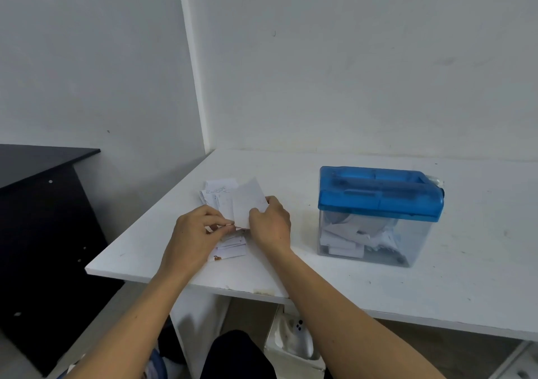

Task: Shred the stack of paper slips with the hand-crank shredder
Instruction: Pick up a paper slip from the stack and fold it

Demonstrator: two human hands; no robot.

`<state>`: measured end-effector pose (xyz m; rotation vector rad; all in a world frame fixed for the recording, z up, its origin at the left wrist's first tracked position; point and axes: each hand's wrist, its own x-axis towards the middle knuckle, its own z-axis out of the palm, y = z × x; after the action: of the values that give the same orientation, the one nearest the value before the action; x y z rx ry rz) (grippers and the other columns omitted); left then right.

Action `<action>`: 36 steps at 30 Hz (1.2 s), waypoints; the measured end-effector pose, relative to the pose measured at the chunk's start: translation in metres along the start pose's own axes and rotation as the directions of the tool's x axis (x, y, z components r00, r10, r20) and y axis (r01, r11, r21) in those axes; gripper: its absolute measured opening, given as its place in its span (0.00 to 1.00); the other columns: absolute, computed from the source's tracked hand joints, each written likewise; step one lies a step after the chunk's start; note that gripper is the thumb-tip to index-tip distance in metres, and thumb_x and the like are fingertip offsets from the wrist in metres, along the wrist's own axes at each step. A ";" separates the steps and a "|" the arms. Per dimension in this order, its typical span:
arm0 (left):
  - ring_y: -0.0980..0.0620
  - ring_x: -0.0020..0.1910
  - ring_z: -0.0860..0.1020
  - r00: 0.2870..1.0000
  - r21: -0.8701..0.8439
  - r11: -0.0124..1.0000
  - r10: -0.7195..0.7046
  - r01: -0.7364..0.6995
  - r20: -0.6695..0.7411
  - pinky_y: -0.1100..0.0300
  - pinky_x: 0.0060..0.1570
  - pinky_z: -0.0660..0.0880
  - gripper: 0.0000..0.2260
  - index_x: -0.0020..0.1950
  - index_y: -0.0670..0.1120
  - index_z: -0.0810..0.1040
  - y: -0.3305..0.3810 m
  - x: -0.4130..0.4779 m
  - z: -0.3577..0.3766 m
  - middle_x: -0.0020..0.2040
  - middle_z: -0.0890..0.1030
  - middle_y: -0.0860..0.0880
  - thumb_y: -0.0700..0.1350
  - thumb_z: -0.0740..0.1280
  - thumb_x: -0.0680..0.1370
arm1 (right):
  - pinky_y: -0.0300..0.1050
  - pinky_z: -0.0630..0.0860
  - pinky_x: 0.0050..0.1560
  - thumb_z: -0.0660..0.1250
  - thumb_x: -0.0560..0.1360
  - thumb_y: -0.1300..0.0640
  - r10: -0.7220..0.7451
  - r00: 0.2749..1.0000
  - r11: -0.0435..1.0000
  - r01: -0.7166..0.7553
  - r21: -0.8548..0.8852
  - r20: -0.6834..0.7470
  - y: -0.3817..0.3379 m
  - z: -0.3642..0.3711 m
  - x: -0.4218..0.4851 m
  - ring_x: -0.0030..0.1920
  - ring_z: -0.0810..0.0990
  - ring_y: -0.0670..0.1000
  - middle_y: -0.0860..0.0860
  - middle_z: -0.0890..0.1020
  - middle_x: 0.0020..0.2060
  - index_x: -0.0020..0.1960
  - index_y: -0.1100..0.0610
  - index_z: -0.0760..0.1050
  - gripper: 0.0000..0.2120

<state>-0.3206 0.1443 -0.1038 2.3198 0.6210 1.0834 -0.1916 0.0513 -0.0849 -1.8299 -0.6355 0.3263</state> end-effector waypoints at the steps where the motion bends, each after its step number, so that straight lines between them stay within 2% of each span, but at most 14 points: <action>1: 0.57 0.42 0.80 1.000 -0.030 1.000 0.003 -0.004 -0.022 0.66 0.40 0.76 0.03 0.46 0.49 0.88 0.003 -0.001 -0.001 0.45 0.82 0.58 0.45 0.77 0.73 | 0.41 0.73 0.46 0.60 0.78 0.60 0.010 1.000 1.000 -0.010 0.005 0.009 0.000 -0.002 -0.001 0.50 0.76 0.52 0.53 0.80 0.60 0.66 0.58 0.72 0.17; 5: 0.56 0.43 0.82 0.994 -0.104 0.994 0.015 -0.026 -0.108 0.63 0.43 0.78 0.05 0.48 0.48 0.88 0.007 -0.005 -0.005 0.48 0.83 0.56 0.41 0.77 0.73 | 0.42 0.73 0.44 0.59 0.76 0.60 0.109 0.990 0.990 -0.117 0.080 0.091 -0.004 -0.011 -0.005 0.50 0.78 0.54 0.53 0.80 0.56 0.62 0.58 0.74 0.15; 8: 0.57 0.45 0.83 0.994 -0.150 0.988 0.013 -0.029 -0.108 0.62 0.47 0.80 0.06 0.48 0.49 0.87 0.010 -0.009 -0.007 0.51 0.84 0.55 0.40 0.76 0.74 | 0.42 0.72 0.38 0.61 0.75 0.61 0.233 0.958 0.944 -0.264 0.198 0.168 -0.010 -0.018 -0.005 0.42 0.76 0.55 0.56 0.78 0.48 0.51 0.59 0.73 0.06; 10: 0.58 0.46 0.84 0.993 -0.173 0.983 0.034 -0.053 -0.111 0.60 0.49 0.81 0.07 0.49 0.50 0.87 0.014 -0.012 -0.007 0.51 0.84 0.55 0.39 0.76 0.73 | 0.44 0.76 0.37 0.63 0.76 0.64 0.305 0.920 0.872 -0.374 0.315 0.246 -0.013 -0.021 -0.005 0.41 0.78 0.57 0.58 0.78 0.46 0.52 0.62 0.74 0.05; 13: 0.57 0.48 0.83 0.993 -0.179 0.981 0.060 -0.078 -0.104 0.58 0.51 0.81 0.10 0.48 0.54 0.86 0.025 -0.014 -0.007 0.51 0.83 0.58 0.39 0.76 0.73 | 0.48 0.82 0.45 0.64 0.77 0.67 0.317 0.882 0.700 -0.466 0.541 0.348 -0.017 -0.021 -0.009 0.52 0.81 0.62 0.62 0.79 0.56 0.62 0.67 0.74 0.14; 17: 0.55 0.51 0.83 0.980 -0.143 0.976 0.143 -0.163 -0.139 0.59 0.53 0.80 0.09 0.46 0.51 0.87 0.042 -0.014 -0.012 0.51 0.83 0.58 0.37 0.77 0.73 | 0.47 0.80 0.45 0.61 0.77 0.70 0.280 0.863 0.551 -0.503 0.666 0.421 -0.029 -0.028 -0.016 0.46 0.79 0.60 0.63 0.79 0.54 0.58 0.67 0.74 0.11; 21: 0.54 0.53 0.82 0.940 -0.080 0.948 0.289 -0.307 -0.180 0.61 0.54 0.81 0.11 0.53 0.47 0.82 0.058 -0.009 -0.026 0.52 0.82 0.55 0.35 0.74 0.75 | 0.44 0.81 0.45 0.62 0.76 0.71 0.180 0.904 0.562 -0.417 0.714 0.387 -0.046 -0.039 -0.016 0.55 0.80 0.60 0.61 0.81 0.58 0.62 0.64 0.77 0.16; 24: 0.56 0.53 0.82 0.942 -0.191 0.942 0.227 -0.277 -0.249 0.64 0.50 0.81 0.11 0.56 0.48 0.76 0.075 -0.005 -0.031 0.54 0.81 0.56 0.41 0.67 0.74 | 0.48 0.81 0.52 0.62 0.77 0.69 0.096 0.943 0.619 -0.307 0.723 0.319 -0.059 -0.045 -0.016 0.59 0.79 0.60 0.57 0.81 0.59 0.66 0.60 0.76 0.18; 27: 0.53 0.46 0.81 0.963 -0.452 0.890 -0.062 -0.067 -0.264 0.60 0.38 0.81 0.12 0.58 0.48 0.69 0.102 0.013 -0.023 0.54 0.75 0.54 0.48 0.64 0.76 | 0.52 0.79 0.59 0.62 0.78 0.66 0.035 0.983 0.759 -0.143 0.635 0.179 -0.070 -0.057 -0.016 0.56 0.78 0.56 0.52 0.80 0.58 0.67 0.57 0.74 0.18; 29: 0.50 0.42 0.78 0.951 -0.554 0.813 -0.288 0.182 -0.110 0.56 0.35 0.78 0.09 0.55 0.49 0.68 0.120 0.032 -0.019 0.51 0.74 0.49 0.54 0.60 0.83 | 0.53 0.79 0.61 0.62 0.78 0.65 -0.020 0.994 0.816 -0.047 0.576 0.108 -0.076 -0.069 -0.018 0.59 0.77 0.56 0.51 0.79 0.62 0.70 0.55 0.72 0.20; 30: 0.49 0.42 0.77 0.942 -0.511 0.811 -0.335 0.285 -0.006 0.54 0.36 0.76 0.12 0.54 0.49 0.69 0.128 0.039 -0.017 0.50 0.75 0.47 0.57 0.55 0.85 | 0.51 0.79 0.59 0.62 0.78 0.64 -0.046 0.995 0.833 -0.008 0.553 0.084 -0.078 -0.074 -0.020 0.59 0.77 0.55 0.51 0.79 0.63 0.70 0.55 0.72 0.21; 31: 0.48 0.44 0.77 0.936 -0.432 0.834 -0.342 0.342 0.081 0.54 0.38 0.76 0.15 0.56 0.49 0.70 0.136 0.045 -0.013 0.50 0.76 0.46 0.59 0.53 0.85 | 0.48 0.80 0.57 0.62 0.78 0.64 -0.070 0.996 0.846 0.029 0.532 0.058 -0.081 -0.079 -0.021 0.58 0.78 0.53 0.50 0.79 0.62 0.70 0.54 0.72 0.21; 33: 0.49 0.47 0.78 0.950 -0.351 0.884 -0.272 0.308 0.151 0.56 0.39 0.75 0.17 0.63 0.48 0.71 0.150 0.051 -0.002 0.53 0.78 0.47 0.58 0.52 0.85 | 0.46 0.81 0.54 0.61 0.77 0.64 -0.113 0.994 0.850 0.093 0.518 0.007 -0.086 -0.092 -0.026 0.56 0.80 0.51 0.49 0.81 0.58 0.67 0.53 0.73 0.19; 36: 0.50 0.53 0.80 0.983 -0.438 0.883 -0.113 0.166 0.144 0.60 0.38 0.77 0.15 0.71 0.51 0.70 0.174 0.060 0.018 0.61 0.80 0.50 0.52 0.55 0.86 | 0.42 0.82 0.38 0.57 0.76 0.64 -0.178 0.983 0.860 0.180 0.478 -0.050 -0.095 -0.118 -0.033 0.51 0.81 0.52 0.51 0.82 0.52 0.60 0.56 0.75 0.15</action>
<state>-0.2383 0.0415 0.0256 1.8877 0.4301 0.9054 -0.1831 -0.0381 0.0415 -1.2818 -0.6493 0.3223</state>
